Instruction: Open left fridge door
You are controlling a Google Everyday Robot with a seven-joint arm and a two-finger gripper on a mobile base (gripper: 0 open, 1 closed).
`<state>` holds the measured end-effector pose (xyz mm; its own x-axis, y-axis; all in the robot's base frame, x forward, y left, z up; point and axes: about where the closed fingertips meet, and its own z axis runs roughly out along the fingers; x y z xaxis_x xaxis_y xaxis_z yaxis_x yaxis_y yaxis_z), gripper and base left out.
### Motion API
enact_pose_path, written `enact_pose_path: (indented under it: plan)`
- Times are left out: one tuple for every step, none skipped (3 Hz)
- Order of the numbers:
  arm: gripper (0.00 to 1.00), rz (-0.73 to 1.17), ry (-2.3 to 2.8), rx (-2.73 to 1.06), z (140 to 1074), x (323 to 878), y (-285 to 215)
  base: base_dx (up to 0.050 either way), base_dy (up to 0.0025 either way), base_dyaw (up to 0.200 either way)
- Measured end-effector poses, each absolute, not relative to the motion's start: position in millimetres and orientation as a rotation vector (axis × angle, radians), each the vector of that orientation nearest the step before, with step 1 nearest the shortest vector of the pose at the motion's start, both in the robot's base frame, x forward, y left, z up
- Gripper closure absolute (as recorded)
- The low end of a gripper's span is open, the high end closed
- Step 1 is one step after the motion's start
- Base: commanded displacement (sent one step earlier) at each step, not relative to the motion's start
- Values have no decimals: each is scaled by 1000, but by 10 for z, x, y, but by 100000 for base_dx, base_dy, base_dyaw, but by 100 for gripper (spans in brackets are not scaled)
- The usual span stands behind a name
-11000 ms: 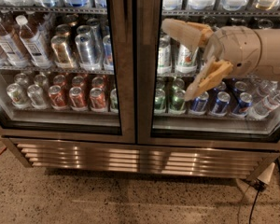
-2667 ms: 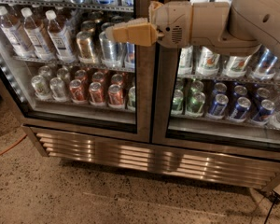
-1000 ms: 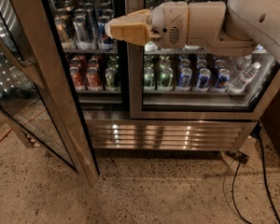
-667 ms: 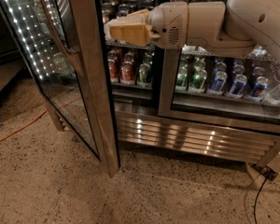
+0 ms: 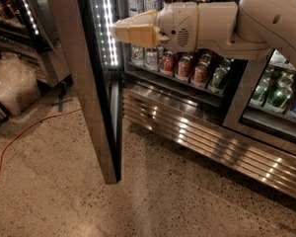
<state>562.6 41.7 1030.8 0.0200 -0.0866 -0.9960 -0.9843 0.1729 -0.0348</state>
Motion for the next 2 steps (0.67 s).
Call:
enact_pose_path:
  plan:
    - [100, 1018, 1328, -1152, 10308, 5626, 417, -2884, -238, 16235]
    - [100, 1018, 1328, -1152, 10308, 5626, 417, 2538, -218, -17216]
